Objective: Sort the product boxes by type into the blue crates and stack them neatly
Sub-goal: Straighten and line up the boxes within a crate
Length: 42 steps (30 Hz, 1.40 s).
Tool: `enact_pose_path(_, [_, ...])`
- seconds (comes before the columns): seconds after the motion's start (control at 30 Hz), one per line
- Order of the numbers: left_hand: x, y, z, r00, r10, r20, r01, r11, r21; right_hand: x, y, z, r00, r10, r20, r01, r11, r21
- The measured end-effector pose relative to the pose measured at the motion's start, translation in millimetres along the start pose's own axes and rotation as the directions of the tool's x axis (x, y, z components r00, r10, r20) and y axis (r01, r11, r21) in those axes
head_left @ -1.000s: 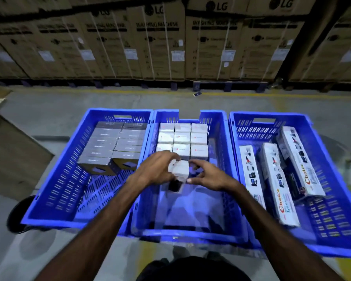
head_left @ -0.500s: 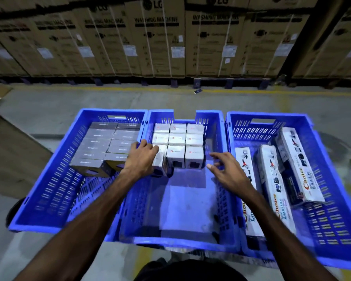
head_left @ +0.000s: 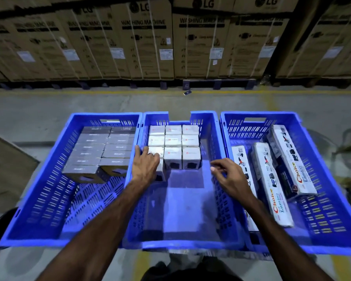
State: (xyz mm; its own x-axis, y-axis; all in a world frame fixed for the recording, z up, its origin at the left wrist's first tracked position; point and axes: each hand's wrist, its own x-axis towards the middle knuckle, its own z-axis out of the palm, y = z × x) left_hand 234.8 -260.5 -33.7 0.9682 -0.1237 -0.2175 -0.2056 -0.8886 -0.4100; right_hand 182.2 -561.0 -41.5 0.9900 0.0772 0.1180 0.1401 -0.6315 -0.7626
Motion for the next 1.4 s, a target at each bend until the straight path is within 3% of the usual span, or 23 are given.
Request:
enact_pose_path(0.23, [-8.4, 4.5, 2.6, 0.999, -0.017, -0.043, 0.013, 0.996, -0.083, -4.1, -11.1, 2.9, 1.0, 0.017, 0.018, -0.016, 0.998, -0.054])
enact_pose_path(0.43, [-29.0, 8.6, 10.6, 0.984, -0.012, -0.178, -0.03, 0.972, -0.233, -18.2, -20.5, 3.7, 0.998, 0.056, 0.023, -0.054, 0.995, -0.083])
enact_pose_path(0.57, [-49.1, 28.3, 15.1, 0.933, 0.017, -0.36, -0.154, 0.921, -0.357, -42.7, -28.1, 4.9, 0.994, 0.111, -0.021, -0.112, 0.993, -0.043])
enact_pose_path(0.67, [-60.2, 56.9, 14.7, 0.911, 0.016, -0.411, -0.254, 0.808, -0.532, -67.0, -32.8, 1.7, 0.99, 0.111, -0.088, -0.113, 0.993, -0.023])
enact_pose_path(0.8, [-70.4, 111.8, -1.3, 0.893, 0.004, -0.451, -0.385, 0.529, -0.757, -94.0, -32.7, -11.3, 0.963, 0.193, -0.19, -0.19, 0.981, 0.034])
enact_pose_path(0.9, [-76.9, 143.0, -27.4, 0.895, 0.001, -0.445, -0.411, 0.385, -0.826, -107.8, -21.2, -27.5, 0.933, 0.292, -0.209, -0.272, 0.955, 0.119])
enact_pose_path(1.0, [-80.1, 158.4, -47.7, 0.876, -0.035, -0.48, -0.446, 0.315, -0.838, -111.4, 0.4, -48.8, 0.898, 0.354, -0.262, -0.321, 0.933, 0.162])
enact_pose_path(1.17, [-64.3, 186.0, -65.6, 0.852, -0.064, -0.52, -0.463, 0.372, -0.805, -103.1, 61.8, -92.5, 0.866, 0.397, -0.304, -0.432, 0.901, -0.051])
enact_pose_path(1.27, [-44.1, 211.9, -81.9, 0.856, -0.035, -0.515, -0.434, 0.49, -0.756, -100.4, 95.3, -115.8, 0.857, 0.48, -0.187, -0.513, 0.829, -0.221])
enact_pose_path(1.4, [-21.5, 240.0, -96.9, 0.838, 0.03, -0.545, -0.443, 0.62, -0.648, -100.4, 122.4, -132.5, 0.843, 0.537, 0.037, -0.488, 0.792, -0.365])
